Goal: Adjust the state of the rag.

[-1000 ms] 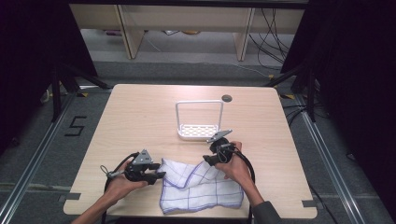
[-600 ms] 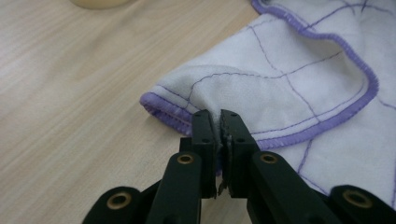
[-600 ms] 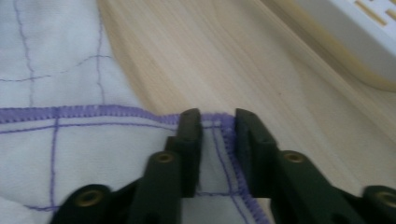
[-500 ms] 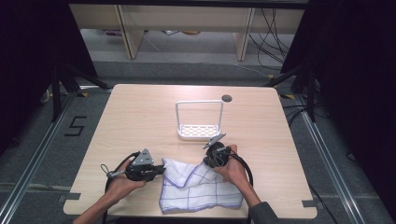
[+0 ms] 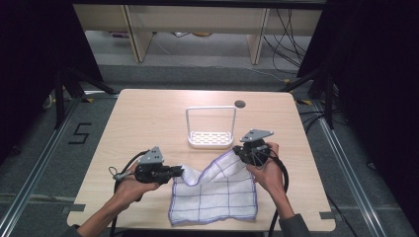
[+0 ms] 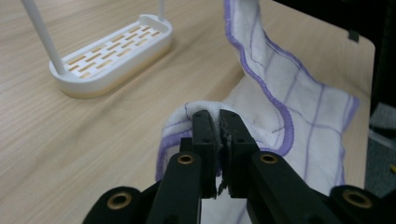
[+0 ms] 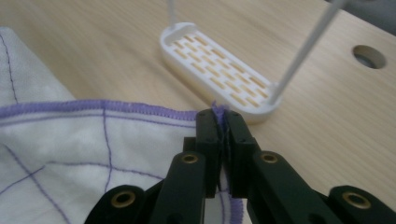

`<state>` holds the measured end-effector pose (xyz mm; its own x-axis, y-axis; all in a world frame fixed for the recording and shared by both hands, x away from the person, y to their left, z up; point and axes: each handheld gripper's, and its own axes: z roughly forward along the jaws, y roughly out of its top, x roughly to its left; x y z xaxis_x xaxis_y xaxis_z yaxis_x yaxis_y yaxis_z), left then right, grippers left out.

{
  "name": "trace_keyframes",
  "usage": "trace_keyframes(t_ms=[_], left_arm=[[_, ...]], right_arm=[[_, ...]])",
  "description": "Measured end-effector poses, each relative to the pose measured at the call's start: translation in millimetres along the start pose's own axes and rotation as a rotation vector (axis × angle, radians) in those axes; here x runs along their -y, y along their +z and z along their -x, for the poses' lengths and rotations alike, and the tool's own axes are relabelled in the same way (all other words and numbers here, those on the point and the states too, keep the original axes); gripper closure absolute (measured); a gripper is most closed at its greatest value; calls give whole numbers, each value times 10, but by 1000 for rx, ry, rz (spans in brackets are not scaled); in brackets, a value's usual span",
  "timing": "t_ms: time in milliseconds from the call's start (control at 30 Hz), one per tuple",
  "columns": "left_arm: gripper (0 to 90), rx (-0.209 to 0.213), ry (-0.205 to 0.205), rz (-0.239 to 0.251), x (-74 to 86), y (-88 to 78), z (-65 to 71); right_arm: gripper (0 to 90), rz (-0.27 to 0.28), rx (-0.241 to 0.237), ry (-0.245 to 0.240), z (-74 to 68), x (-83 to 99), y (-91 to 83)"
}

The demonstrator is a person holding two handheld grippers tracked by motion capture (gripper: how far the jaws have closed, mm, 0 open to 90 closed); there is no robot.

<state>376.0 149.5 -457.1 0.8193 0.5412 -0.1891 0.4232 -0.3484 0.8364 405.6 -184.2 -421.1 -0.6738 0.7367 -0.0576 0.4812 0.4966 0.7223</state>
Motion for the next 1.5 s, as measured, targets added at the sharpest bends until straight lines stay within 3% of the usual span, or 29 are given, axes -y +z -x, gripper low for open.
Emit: trace_keyframes(t_ms=[33,67,100,133,167,200,267,367,433,500,600,633,733,767,800,833,867,933,1067,1133,1333,1400,1500], left_arm=[[847,-31,-37,-13,-23,111,-125],[846,-39,-61,-20,-20,165,-199],[846,-39,-61,-20,-20,165,-199],[846,-56,-117,-27,2,267,-334],[846,-56,-117,-27,2,267,-334],[845,-85,-142,-46,26,357,-422],[844,-90,-177,-44,54,428,-475],[837,-100,-181,-62,63,468,-508],[824,-102,-209,-73,82,521,-564],[804,-113,-230,-70,97,552,-590],[755,-122,-243,-64,101,552,-601],[682,-121,-254,-60,92,509,-608],[513,-140,-237,-57,69,409,-560],[465,-155,-214,-83,65,356,-544],[425,-164,-228,-71,72,319,-502],[401,-161,-201,-90,87,268,-493],[398,-169,-216,-66,104,259,-458],[386,-170,-195,-76,116,233,-462],[372,-233,-181,-84,93,227,-623],[371,-242,-196,-83,89,253,-685],[365,-264,-174,-95,73,399,-799],[363,-255,-176,-79,70,444,-815],[358,-239,-163,-87,63,487,-824]], right_arm=[[864,1,37,26,115,43,21],[864,0,40,36,156,62,38],[864,2,54,47,205,87,76],[864,-7,67,56,247,109,123],[864,-15,77,61,287,129,178],[864,-33,83,65,323,143,234],[864,-47,93,77,370,174,347],[863,-86,96,80,395,206,481],[863,-111,110,62,405,224,557],[862,-129,110,74,410,242,613],[860,-133,115,73,419,262,660],[856,-138,113,80,423,271,673],[783,-136,121,90,447,285,670],[741,-132,127,83,453,287,668],[698,-128,132,98,450,285,661],[693,-132,136,108,456,284,641],[692,-131,140,104,463,288,633],[665,-133,134,114,471,290,632],[627,-140,132,134,501,304,647],[602,-142,132,146,503,301,646],[570,-143,110,145,555,292,673],[568,-137,127,163,574,278,656],[565,-124,113,154,601,262,635]])
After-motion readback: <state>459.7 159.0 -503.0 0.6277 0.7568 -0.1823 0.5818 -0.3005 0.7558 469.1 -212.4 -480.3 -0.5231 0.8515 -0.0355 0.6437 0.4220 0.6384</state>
